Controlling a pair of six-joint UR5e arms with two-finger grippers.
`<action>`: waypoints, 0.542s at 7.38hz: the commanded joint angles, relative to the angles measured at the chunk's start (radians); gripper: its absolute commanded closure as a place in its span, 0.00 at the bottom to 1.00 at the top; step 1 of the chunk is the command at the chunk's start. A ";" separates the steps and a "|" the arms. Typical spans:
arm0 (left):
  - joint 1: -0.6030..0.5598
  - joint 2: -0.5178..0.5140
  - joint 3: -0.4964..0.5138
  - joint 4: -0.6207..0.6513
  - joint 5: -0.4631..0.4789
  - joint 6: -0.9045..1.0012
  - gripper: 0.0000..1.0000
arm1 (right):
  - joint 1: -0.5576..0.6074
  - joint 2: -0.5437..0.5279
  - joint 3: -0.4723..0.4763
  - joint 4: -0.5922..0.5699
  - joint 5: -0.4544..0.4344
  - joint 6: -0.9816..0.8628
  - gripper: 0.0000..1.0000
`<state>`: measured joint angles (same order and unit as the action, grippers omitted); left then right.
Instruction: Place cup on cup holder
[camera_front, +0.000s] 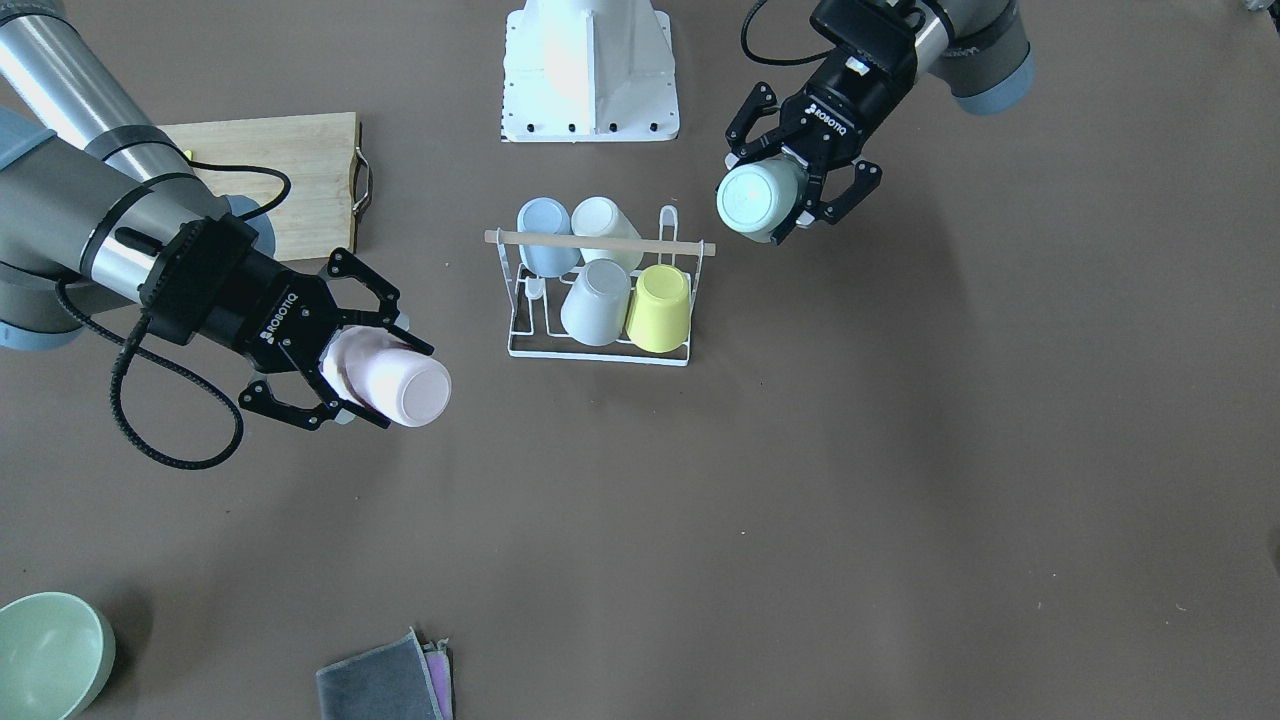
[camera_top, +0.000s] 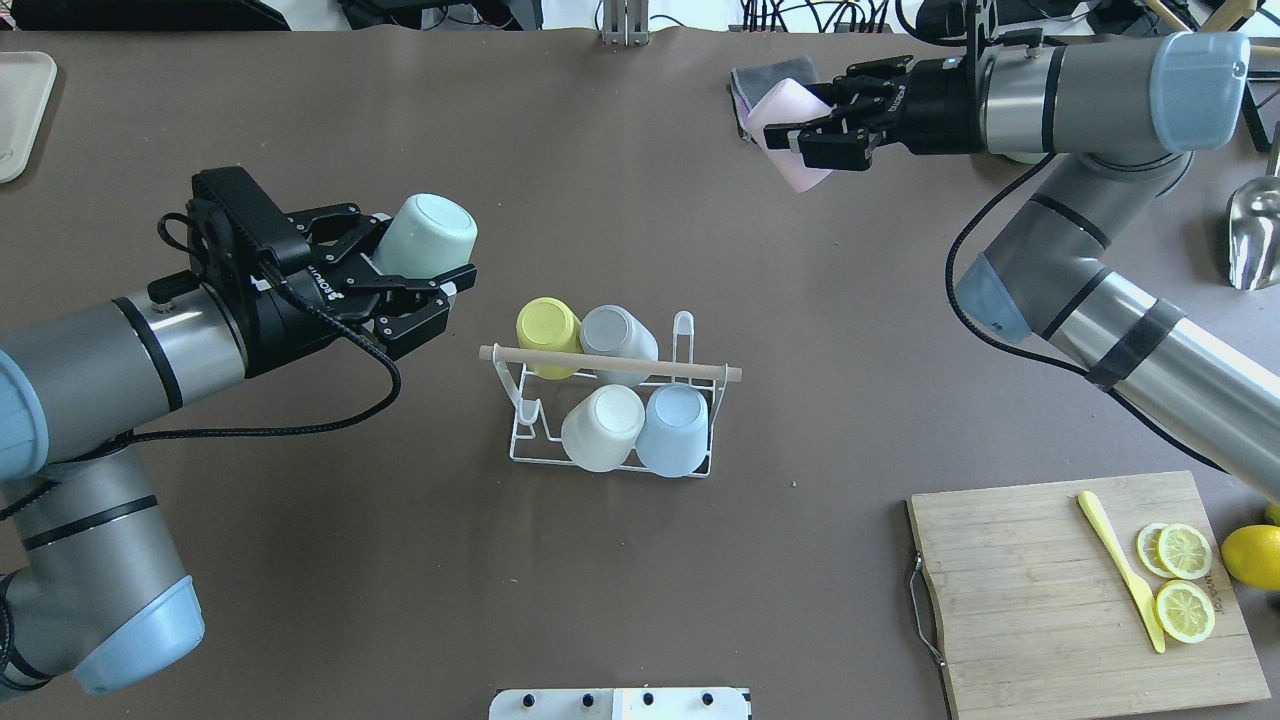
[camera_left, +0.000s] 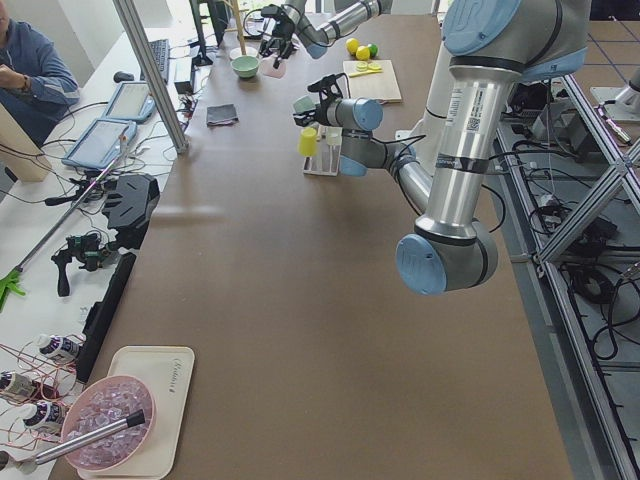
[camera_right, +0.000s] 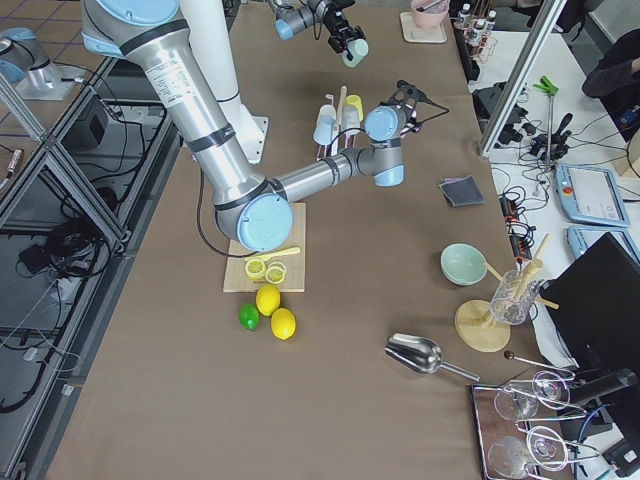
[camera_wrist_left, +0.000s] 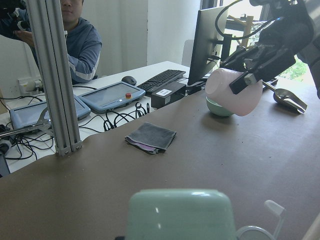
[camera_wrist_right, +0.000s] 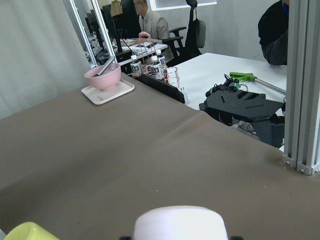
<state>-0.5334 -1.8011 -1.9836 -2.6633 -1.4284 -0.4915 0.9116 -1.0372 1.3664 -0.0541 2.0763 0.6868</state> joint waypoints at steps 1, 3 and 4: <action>0.109 -0.062 -0.001 0.040 0.172 0.014 0.66 | -0.052 -0.004 -0.006 0.150 -0.077 0.116 1.00; 0.258 -0.069 0.000 0.037 0.365 0.017 0.66 | -0.095 -0.014 -0.016 0.277 -0.128 0.186 1.00; 0.317 -0.066 0.012 0.037 0.440 0.016 0.66 | -0.111 -0.012 -0.038 0.328 -0.134 0.185 1.00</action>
<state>-0.2944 -1.8666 -1.9813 -2.6263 -1.0870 -0.4750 0.8240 -1.0488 1.3487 0.2028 1.9590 0.8567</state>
